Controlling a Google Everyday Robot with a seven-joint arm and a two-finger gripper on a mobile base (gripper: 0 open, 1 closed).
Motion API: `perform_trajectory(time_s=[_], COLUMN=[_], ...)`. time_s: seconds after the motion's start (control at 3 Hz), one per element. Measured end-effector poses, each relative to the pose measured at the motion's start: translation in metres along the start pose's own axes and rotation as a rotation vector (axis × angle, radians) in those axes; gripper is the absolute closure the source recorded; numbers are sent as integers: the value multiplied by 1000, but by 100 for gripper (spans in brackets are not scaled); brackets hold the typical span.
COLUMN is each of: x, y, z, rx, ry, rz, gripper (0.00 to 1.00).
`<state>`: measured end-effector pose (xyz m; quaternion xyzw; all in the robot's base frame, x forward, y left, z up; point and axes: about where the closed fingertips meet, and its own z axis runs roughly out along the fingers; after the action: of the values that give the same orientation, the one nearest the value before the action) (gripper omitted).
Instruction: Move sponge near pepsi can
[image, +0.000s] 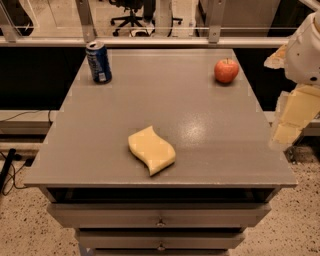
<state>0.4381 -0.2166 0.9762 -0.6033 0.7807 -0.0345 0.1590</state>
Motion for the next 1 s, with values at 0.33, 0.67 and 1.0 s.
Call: perform_trajectory(time_s=[0.33,0.67,1.0], x=[-1,-19,-63], y=[0,11,33], z=[-1,17,59], rx=[4,-7,-63], ry=[-2,-26,-83], rz=[0,19,75], gripper=[0,0,0])
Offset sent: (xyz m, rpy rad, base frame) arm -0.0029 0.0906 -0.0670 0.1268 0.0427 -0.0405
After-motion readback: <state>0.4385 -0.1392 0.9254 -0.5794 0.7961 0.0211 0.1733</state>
